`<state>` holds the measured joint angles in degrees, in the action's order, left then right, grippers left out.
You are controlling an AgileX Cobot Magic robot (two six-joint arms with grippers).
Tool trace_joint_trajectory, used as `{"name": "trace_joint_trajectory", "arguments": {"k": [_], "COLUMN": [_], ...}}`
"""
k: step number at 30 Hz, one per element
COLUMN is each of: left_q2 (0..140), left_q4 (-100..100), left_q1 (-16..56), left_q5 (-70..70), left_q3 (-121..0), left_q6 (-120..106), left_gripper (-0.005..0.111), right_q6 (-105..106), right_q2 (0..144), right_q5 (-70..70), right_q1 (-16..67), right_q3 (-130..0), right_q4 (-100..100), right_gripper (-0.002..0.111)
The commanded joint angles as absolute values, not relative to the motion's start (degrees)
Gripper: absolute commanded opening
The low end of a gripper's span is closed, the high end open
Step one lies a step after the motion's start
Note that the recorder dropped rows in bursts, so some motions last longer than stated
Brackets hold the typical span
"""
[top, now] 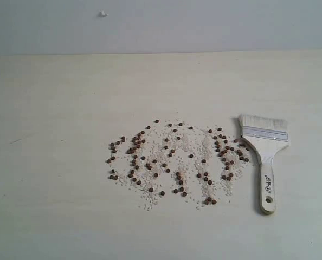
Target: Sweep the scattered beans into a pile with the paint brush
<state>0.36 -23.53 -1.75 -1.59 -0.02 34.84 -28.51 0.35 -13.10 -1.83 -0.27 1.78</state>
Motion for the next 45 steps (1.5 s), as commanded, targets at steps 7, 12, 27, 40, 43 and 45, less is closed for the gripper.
{"name": "trace_joint_trajectory", "arguments": {"k": [7, 12, 27, 40, 43, 45], "left_q2": [0.0, 0.0, 0.0, 0.0, 0.0, 0.0], "left_q4": [-23.4, -23.4, -23.4, -23.4, -23.4, -23.4], "left_q1": [-2.0, -2.0, -2.0, -2.0, -2.0, -2.0], "left_q5": [-1.9, -1.9, -1.9, -1.9, -1.9, -1.9], "left_q3": [0.0, 0.0, 0.0, 0.0, 0.0, 0.0], "left_q6": [34.7, 34.7, 34.7, 34.7, 34.7, 34.7], "left_gripper": [0.0, 0.0, 0.0, 0.0, 0.0, 0.0], "right_q6": [-31.4, -24.0, -14.5, 5.0, 5.4, 5.4], "right_q2": [0.2, 7.9, 52.5, 87.3, 92.1, 94.6], "right_q5": [-16.0, -8.5, 33.1, 42.7, 37.0, 33.4], "right_q1": [-1.8, -1.8, -1.8, 1.7, 4.0, 4.7], "right_q3": [-1.4, -8.8, -39.5, -46.2, -46.2, -46.2], "right_q4": [-4.9, -1.1, 3.1, -21.9, -22.3, -22.2], "right_gripper": [0.0, 0.0, 0.0, 0.007, 0.007, 0.007]}}
